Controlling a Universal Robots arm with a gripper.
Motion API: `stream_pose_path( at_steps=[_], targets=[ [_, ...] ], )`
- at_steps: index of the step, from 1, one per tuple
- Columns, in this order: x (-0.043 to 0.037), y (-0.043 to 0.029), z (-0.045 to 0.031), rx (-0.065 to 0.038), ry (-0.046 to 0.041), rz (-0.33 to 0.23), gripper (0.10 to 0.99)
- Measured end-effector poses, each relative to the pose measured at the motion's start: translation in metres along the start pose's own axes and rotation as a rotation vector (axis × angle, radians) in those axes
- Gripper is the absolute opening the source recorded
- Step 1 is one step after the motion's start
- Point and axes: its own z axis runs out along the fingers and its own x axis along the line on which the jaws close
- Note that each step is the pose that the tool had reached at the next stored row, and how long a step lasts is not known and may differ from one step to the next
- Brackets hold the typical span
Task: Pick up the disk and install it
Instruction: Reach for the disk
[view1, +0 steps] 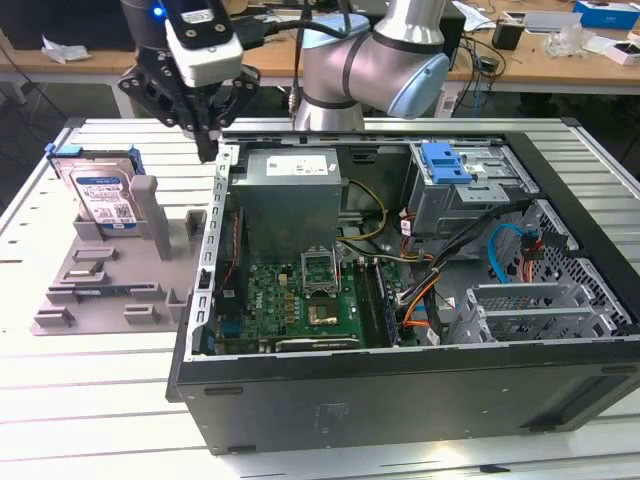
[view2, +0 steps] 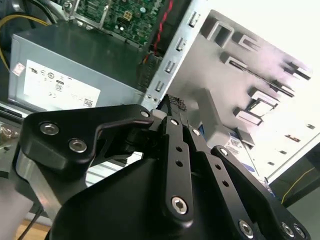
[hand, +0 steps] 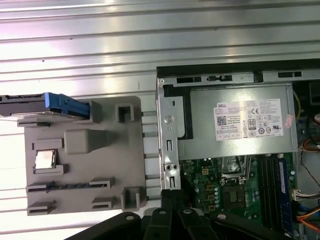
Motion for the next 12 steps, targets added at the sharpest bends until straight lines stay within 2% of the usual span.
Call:
stream_pose_path(
  at_steps=[12],
  targets=[
    [0.0273,-0.002,-0.0007,0.0,0.0,0.0,0.106]
  ],
)
